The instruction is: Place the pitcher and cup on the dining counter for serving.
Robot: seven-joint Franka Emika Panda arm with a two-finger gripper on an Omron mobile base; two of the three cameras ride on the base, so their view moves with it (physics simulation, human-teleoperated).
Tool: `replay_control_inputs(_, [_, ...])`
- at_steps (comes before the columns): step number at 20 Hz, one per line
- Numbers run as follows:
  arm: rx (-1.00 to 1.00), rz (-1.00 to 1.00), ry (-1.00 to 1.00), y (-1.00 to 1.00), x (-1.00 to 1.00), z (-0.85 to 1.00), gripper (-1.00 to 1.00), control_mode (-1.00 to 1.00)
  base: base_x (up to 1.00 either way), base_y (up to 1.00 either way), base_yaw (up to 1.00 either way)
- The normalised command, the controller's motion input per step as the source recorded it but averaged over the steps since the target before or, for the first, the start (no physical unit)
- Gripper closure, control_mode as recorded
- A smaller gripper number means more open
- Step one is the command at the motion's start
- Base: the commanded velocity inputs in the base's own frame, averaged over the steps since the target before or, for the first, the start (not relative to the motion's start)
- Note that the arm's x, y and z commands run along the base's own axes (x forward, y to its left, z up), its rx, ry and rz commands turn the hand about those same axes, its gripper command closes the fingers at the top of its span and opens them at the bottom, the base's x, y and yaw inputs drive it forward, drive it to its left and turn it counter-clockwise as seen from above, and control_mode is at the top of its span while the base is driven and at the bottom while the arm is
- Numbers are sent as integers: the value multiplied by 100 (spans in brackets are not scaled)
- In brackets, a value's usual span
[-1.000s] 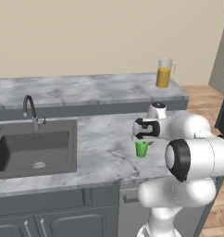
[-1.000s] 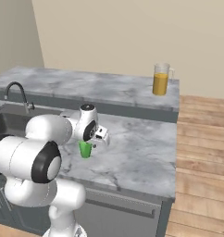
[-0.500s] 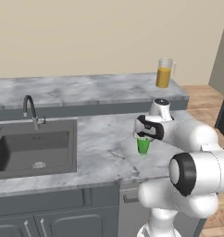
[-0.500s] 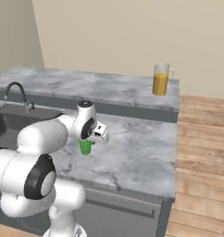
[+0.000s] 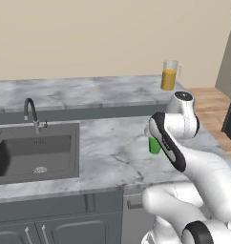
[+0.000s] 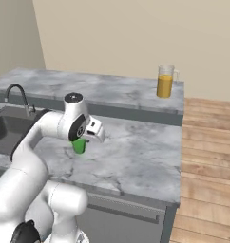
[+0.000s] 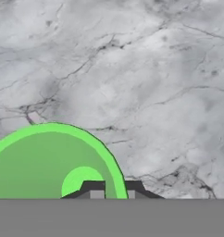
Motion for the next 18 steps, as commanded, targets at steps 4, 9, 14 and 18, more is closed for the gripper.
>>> replay_control_inputs(4, [0, 0, -6, 2, -86, 100, 100, -100, 0, 0, 0])
replay_control_inputs(9, [0, 0, -1, 15, -75, 76, 100, -100, 0, 0, 0])
replay_control_inputs(14, [-7, 5, -20, 18, -78, 18, 100, -100, 0, 0, 0])
replay_control_inputs(18, [0, 0, 0, 0, 0, 0, 100, 100, -76, -36, 2])
